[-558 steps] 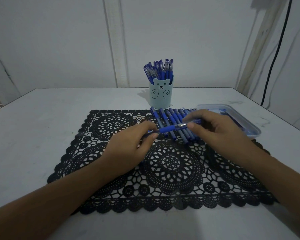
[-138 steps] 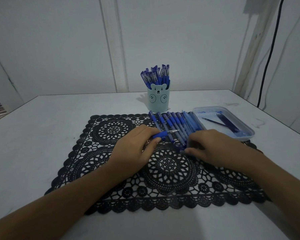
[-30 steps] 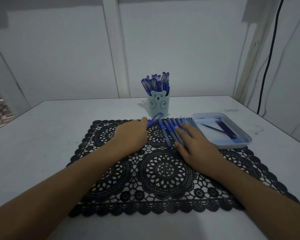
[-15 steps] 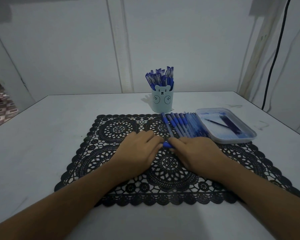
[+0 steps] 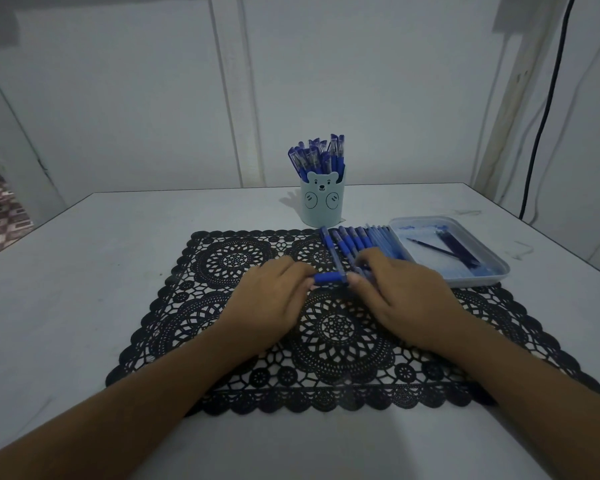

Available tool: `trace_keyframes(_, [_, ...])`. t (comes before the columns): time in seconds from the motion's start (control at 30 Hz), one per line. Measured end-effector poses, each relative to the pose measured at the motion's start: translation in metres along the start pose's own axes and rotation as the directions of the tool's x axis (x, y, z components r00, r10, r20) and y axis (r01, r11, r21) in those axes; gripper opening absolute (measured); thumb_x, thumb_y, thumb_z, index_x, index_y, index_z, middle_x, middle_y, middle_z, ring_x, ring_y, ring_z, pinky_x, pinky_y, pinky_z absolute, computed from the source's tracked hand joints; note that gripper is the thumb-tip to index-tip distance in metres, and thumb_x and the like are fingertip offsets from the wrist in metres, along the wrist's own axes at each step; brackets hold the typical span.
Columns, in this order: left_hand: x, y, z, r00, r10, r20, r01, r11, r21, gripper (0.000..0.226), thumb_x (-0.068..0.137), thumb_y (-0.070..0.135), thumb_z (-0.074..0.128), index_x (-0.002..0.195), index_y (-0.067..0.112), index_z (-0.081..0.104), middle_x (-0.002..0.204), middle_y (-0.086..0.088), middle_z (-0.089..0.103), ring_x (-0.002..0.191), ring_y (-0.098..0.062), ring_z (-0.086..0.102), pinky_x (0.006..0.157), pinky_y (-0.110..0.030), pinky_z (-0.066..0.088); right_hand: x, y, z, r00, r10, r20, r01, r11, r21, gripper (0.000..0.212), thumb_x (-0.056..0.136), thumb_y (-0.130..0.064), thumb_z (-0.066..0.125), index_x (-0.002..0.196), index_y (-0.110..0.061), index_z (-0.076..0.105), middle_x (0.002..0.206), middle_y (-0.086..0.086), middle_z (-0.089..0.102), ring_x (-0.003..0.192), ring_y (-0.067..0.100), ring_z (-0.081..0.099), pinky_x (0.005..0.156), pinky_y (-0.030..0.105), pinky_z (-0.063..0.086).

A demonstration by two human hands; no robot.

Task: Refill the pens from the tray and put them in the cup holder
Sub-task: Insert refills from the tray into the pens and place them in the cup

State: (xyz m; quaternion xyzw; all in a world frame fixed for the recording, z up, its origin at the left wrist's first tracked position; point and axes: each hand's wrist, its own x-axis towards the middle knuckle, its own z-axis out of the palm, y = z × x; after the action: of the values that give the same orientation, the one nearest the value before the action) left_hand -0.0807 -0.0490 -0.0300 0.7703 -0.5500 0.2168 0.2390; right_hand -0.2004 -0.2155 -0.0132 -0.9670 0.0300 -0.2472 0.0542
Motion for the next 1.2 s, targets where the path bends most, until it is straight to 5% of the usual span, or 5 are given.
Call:
trace_keyframes(0.23, [0.001,0.0,0.001,1.0,-0.023,-0.006,0.023,1.0,-0.001,0.031,0.091,0.029,0.035,0.099,0.014,0.06,0.079,0.009,0.048,0.066,-0.008,0.042,0.059,-0.027,0.038,-0.003,0.007,0.009,0.996,0.056,0.066,-0.071,0.966,0.249,0.038,0.097,-0.035,0.03,0.118,-0.02,0.058,0.101,-0.005,0.049,0.095,0.01,0.045,0.086,0.03,0.039])
trace_keyframes(0.53, [0.0,0.003,0.0,0.999,0.034,-0.001,-0.034,0.999,-0.04,0.032,0.092,0.028,0.036,0.103,0.012,0.061,0.079,0.008,0.051,0.067,-0.004,0.041,0.06,-0.022,0.035,0.0,-0.001,0.0,0.976,0.201,0.086,-0.215,0.813,0.541,0.038,0.093,-0.037,0.041,0.06,-0.024,0.052,0.05,-0.009,0.047,0.049,0.001,0.046,0.05,0.014,0.034])
trace_keyframes(0.8, [-0.004,0.004,-0.002,1.0,0.011,-0.012,-0.01,1.0,0.024,0.033,0.092,0.03,0.034,0.101,0.018,0.063,0.078,0.007,0.063,0.063,-0.01,0.057,0.051,-0.022,0.043,-0.002,-0.001,-0.003,0.98,0.133,0.146,-0.194,0.787,0.586,0.009,0.088,-0.037,0.051,0.094,-0.03,0.051,0.085,-0.004,0.058,0.072,0.007,0.052,0.065,0.018,0.042])
trace_keyframes(0.93, [-0.003,0.004,-0.002,1.0,0.023,0.004,-0.023,1.0,0.019,0.032,0.092,0.031,0.033,0.102,0.019,0.061,0.078,0.007,0.062,0.063,-0.011,0.057,0.05,-0.027,0.046,0.0,-0.002,-0.006,0.978,0.185,0.099,-0.209,0.81,0.547,0.03,0.086,-0.049,0.04,0.068,-0.03,0.054,0.062,-0.004,0.056,0.055,0.008,0.049,0.057,0.025,0.04])
trace_keyframes(1.2, [-0.003,0.004,-0.002,1.0,0.01,0.018,-0.011,0.999,0.04,0.033,0.093,0.032,0.032,0.101,0.02,0.061,0.077,0.008,0.06,0.063,-0.009,0.055,0.051,-0.025,0.043,-0.001,-0.001,-0.005,0.987,0.145,0.065,-0.158,0.855,0.495,0.028,0.085,-0.05,0.038,0.07,-0.033,0.053,0.064,-0.007,0.058,0.059,0.008,0.052,0.059,0.027,0.042])
